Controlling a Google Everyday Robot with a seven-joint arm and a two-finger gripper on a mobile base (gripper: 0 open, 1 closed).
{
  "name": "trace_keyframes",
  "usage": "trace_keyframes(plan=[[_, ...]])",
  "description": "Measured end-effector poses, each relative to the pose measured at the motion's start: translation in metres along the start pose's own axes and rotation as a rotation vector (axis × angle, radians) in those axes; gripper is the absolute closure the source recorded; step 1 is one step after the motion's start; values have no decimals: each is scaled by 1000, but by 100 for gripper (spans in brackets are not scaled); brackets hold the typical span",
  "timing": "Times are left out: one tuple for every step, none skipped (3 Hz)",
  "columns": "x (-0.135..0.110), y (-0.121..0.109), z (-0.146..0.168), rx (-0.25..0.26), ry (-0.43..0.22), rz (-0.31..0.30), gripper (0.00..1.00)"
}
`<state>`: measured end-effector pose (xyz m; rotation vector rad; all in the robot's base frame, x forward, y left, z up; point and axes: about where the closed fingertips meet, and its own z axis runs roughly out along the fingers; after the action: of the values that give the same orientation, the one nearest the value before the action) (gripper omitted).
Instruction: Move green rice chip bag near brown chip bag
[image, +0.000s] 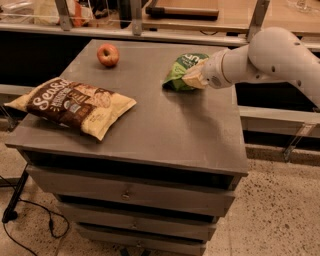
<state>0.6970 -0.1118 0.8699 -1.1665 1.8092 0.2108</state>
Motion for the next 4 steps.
trace_keyframes(plan=[[-18, 16, -1, -88, -43, 39, 100], [-64, 49, -14, -249, -93, 77, 100], [-101, 86, -33, -384, -110, 66, 100], [-124, 121, -47, -477, -113, 56, 100]])
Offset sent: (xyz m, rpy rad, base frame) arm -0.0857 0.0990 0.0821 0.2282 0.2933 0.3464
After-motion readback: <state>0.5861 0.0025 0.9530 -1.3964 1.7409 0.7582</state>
